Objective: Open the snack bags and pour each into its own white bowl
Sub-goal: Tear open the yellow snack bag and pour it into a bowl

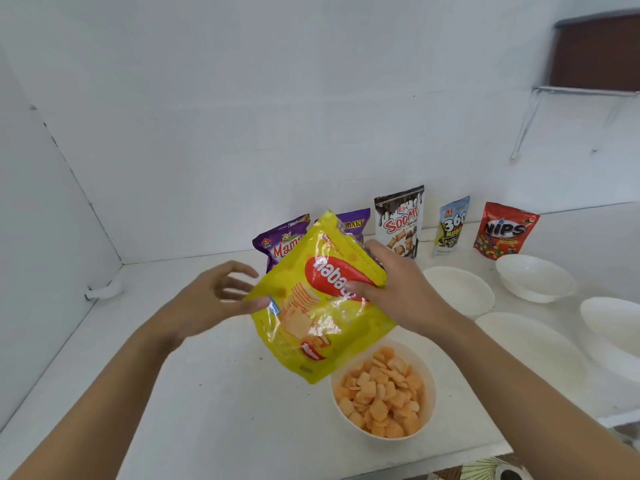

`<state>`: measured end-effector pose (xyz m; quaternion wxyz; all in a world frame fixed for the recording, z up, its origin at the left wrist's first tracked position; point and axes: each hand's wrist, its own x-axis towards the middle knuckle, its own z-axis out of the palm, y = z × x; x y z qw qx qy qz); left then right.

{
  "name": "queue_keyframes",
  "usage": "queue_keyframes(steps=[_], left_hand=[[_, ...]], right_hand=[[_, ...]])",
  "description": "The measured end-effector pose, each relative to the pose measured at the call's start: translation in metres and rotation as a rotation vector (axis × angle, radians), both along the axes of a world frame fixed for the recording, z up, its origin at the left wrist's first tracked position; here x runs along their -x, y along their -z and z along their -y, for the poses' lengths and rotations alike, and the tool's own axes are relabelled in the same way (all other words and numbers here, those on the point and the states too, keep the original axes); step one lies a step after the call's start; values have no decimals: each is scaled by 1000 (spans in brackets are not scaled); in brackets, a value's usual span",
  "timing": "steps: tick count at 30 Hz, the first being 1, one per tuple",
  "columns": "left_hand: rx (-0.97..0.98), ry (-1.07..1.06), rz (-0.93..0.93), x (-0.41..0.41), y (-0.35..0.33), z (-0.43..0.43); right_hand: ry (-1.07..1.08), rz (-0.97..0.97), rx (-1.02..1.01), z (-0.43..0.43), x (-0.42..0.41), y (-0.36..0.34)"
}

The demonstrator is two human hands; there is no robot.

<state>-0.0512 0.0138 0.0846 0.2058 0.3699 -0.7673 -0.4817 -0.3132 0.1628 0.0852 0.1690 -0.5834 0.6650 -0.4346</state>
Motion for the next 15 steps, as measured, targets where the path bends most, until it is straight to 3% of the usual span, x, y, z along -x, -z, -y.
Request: queue_keyframes(steps=[3, 6, 11, 14, 15], left_hand=[[158, 119, -19, 21, -29, -5], [128, 316, -150, 55, -48, -25], [394, 185, -336, 96, -62, -43], [438, 278, -342, 112, -66, -49], [554, 317, -301, 118, -68, -51]], right_hand=[[-73, -91, -57, 0, -2, -13], [-98, -187, -62, 0, -9, -25], [-15, -252, -12, -13, -9, -42], [47, -407, -53, -31, 3, -48], [62, -454, -65, -38, 8, -49]])
